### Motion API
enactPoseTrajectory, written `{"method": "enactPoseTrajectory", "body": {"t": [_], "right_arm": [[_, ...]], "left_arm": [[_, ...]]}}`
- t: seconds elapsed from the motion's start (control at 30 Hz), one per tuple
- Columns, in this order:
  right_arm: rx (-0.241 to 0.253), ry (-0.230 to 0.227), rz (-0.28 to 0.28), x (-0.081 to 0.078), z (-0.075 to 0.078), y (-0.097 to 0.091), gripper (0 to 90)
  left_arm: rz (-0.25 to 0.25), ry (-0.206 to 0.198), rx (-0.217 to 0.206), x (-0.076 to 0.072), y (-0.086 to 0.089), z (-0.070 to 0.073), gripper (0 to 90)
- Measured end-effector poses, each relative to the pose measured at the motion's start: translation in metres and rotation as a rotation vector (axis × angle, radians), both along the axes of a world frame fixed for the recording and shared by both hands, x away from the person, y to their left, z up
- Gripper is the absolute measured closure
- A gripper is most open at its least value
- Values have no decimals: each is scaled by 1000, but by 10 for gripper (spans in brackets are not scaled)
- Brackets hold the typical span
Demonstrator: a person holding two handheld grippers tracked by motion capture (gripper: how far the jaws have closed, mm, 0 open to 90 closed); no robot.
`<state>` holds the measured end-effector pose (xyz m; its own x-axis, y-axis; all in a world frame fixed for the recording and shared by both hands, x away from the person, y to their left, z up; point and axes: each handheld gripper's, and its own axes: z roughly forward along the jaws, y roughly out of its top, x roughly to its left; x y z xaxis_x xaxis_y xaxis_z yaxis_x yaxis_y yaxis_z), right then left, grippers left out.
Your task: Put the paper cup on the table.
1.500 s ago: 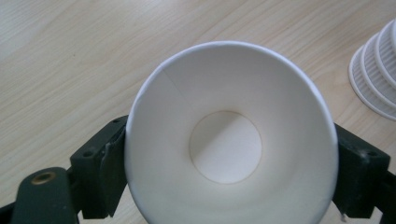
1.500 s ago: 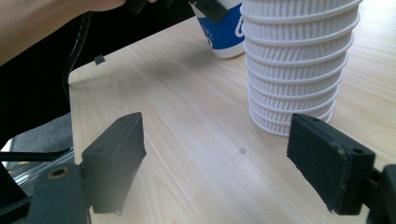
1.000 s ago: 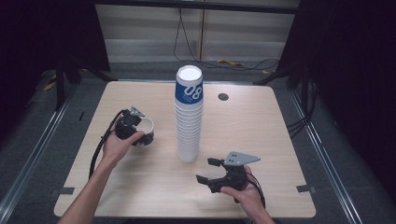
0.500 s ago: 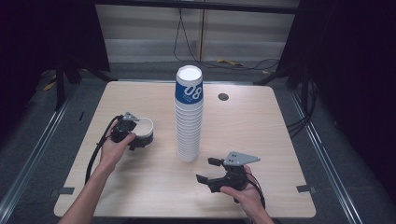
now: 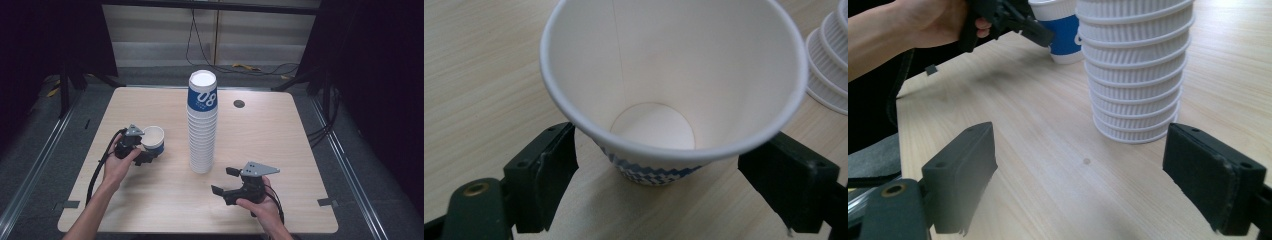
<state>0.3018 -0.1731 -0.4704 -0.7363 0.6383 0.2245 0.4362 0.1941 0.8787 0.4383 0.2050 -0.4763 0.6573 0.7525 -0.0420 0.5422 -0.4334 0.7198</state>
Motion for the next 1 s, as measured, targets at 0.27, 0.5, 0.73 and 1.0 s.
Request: {"method": "enactPoseTrajectory", "body": {"t": [0.27,0.5,0.73,1.0], "right_arm": [[6,-2,-11,0,0,-2,136],[-8,-12,-42,0,-1,-6,136],[-13,-27,-78,1,-1,-9,136],[-24,-24,-90,2,-3,-8,137]], "left_arm": [[-4,-9,-27,-10,6,-3,158],[0,-44,-66,-20,11,-2,157],[12,-56,-97,-32,16,0,157],[16,-69,-131,-50,19,6,157]]}}
